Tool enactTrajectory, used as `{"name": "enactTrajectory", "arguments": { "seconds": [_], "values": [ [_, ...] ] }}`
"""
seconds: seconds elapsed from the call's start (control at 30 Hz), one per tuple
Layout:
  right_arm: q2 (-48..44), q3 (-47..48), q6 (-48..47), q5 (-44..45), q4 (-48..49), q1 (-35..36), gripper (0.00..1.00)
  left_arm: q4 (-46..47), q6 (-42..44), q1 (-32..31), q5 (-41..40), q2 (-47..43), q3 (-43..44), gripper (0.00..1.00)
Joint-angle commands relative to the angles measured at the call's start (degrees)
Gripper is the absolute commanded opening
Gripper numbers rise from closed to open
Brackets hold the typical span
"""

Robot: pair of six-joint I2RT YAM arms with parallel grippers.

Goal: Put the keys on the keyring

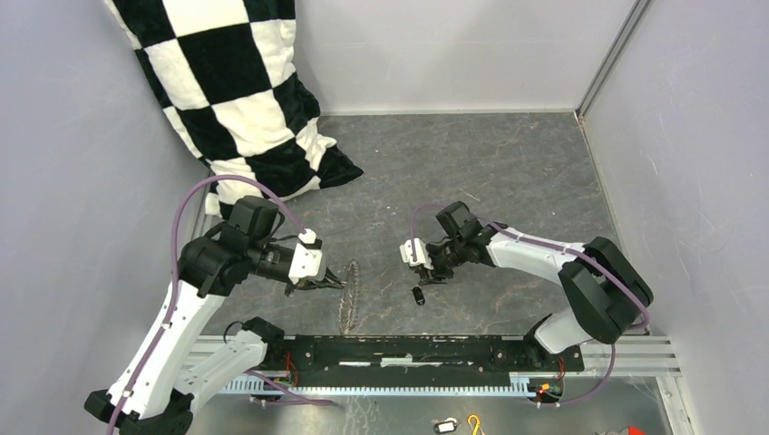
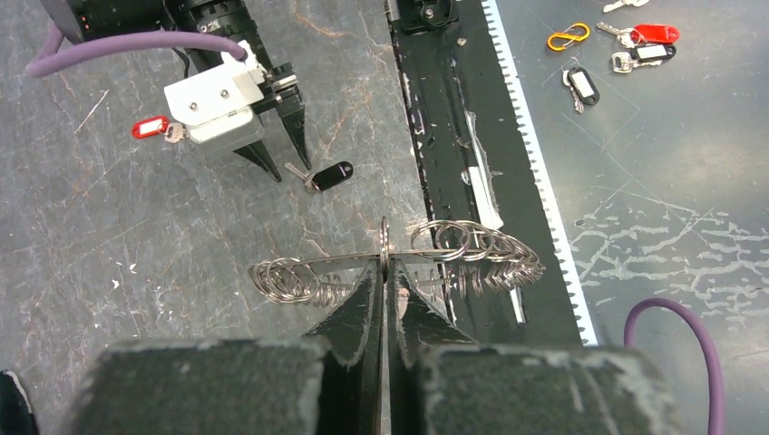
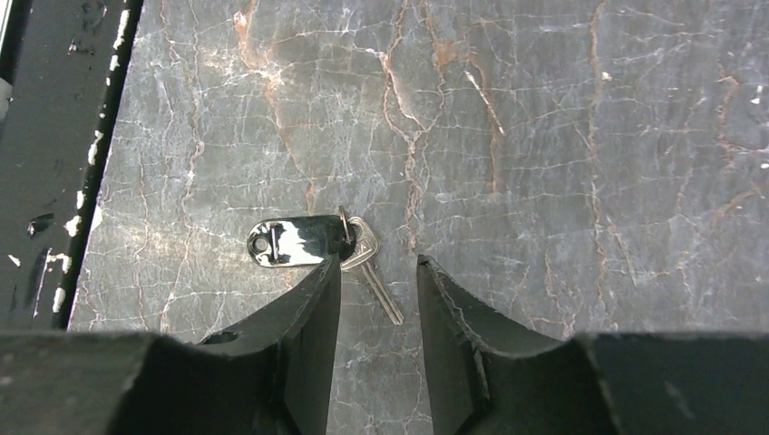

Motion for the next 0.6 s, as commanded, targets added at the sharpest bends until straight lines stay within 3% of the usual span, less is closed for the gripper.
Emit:
{"name": "enactTrajectory", "arguments": {
  "seconds": [0.0,0.57],
  "values": [
    [2.20,2.99,-2.51,-2.40,-2.81,-0.08,0.42,-1.16,2.82,-0.11,1.59,-1.00,2.44,0.02],
    [6.66,5.36,-4.00,1.41,-1.57,1.98,0.42,-1.15,3.00,-0.11,1.90,-0.04,3.48,0.02]
  ]
}}
